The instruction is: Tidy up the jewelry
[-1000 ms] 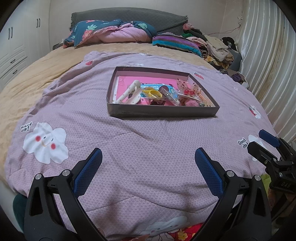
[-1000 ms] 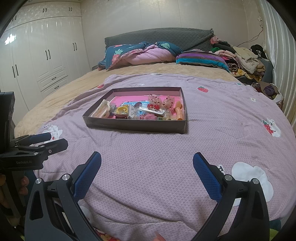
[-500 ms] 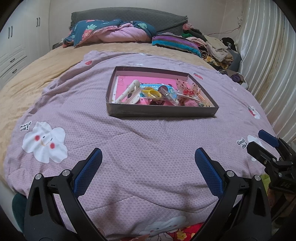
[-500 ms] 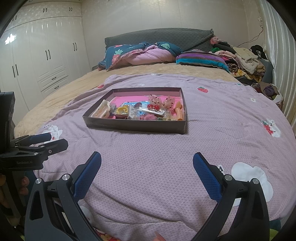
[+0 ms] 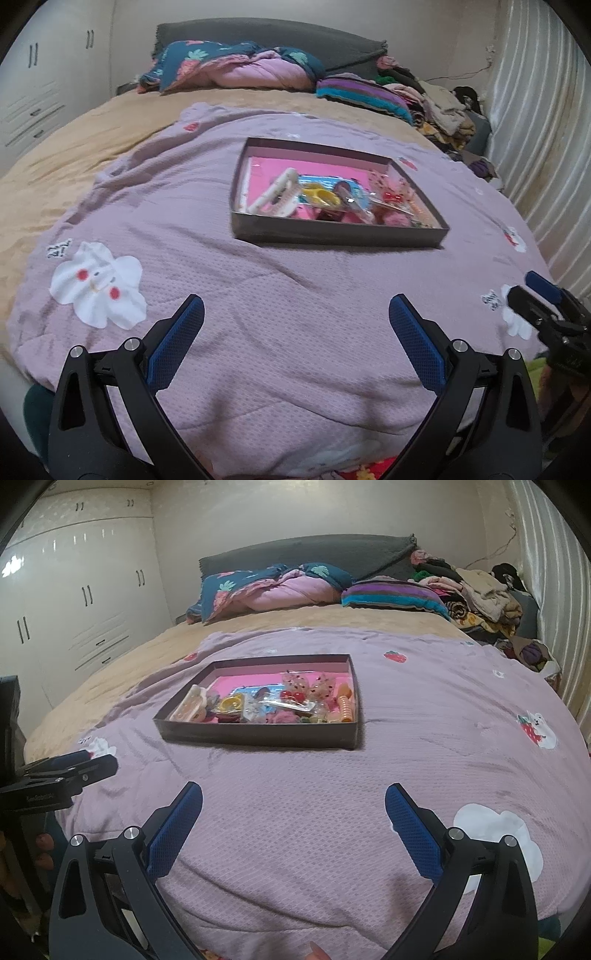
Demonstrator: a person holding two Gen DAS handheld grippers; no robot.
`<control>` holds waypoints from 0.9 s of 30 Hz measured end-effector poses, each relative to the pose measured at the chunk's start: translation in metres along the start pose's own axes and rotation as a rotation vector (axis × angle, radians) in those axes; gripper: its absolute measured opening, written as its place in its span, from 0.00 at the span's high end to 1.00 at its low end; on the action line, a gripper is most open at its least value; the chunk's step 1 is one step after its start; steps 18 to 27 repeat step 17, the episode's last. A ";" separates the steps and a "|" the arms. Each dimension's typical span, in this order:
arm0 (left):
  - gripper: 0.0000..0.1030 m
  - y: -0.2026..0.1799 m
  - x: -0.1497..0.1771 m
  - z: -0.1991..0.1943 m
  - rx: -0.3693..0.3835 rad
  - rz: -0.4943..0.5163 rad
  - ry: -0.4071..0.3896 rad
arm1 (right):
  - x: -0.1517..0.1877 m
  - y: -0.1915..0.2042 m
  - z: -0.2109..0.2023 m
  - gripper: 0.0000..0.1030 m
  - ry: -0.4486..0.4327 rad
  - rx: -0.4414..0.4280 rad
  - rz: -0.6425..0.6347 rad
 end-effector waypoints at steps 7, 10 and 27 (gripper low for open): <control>0.09 0.055 -0.031 0.036 -0.112 -0.117 0.033 | -0.016 -0.057 0.029 0.04 0.014 0.073 0.059; 0.09 0.108 -0.062 0.061 -0.222 -0.178 0.018 | -0.026 -0.118 0.063 0.04 0.064 0.138 0.158; 0.09 0.231 -0.123 0.139 -0.463 -0.319 0.046 | -0.025 -0.286 0.149 0.04 0.272 0.503 0.250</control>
Point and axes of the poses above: each gripper's, at about its wrist camera, not at the fingertips, and z roughly the way its jaws point, y to its left, x to its underside, the point moved 6 cm from there along z, roughly the way its jaws point, and after that the axes turned 9 degrees about -z, right-handed, at the moved point
